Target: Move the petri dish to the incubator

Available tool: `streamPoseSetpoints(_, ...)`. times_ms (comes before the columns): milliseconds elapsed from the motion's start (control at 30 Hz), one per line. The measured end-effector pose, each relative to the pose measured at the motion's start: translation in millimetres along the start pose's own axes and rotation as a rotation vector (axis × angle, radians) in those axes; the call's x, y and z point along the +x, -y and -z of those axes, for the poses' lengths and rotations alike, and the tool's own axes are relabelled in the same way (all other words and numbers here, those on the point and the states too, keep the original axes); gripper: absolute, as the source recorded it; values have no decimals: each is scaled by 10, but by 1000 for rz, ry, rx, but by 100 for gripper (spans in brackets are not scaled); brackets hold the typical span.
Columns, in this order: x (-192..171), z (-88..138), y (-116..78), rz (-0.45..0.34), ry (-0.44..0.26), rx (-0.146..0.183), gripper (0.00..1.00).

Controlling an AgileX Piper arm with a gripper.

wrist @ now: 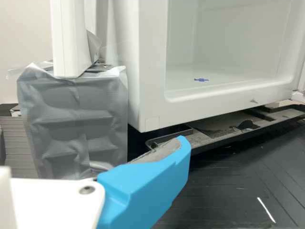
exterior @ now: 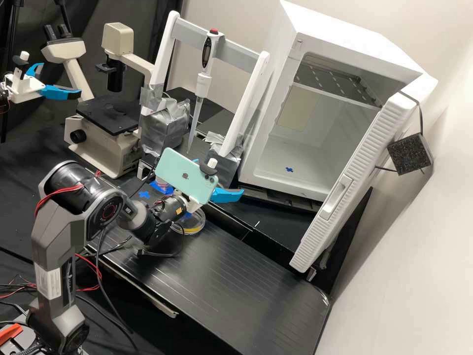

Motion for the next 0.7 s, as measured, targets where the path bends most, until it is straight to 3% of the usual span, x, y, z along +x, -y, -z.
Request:
streamPoseSetpoints(333, -37, -16, 4, -2, 1, 0, 100)
streamPoseSetpoints(500, -298, -115, -109, -28, 12, 3, 100)
streamPoseSetpoints(700, -764, -185, -249, -97, -46, 27, 100)
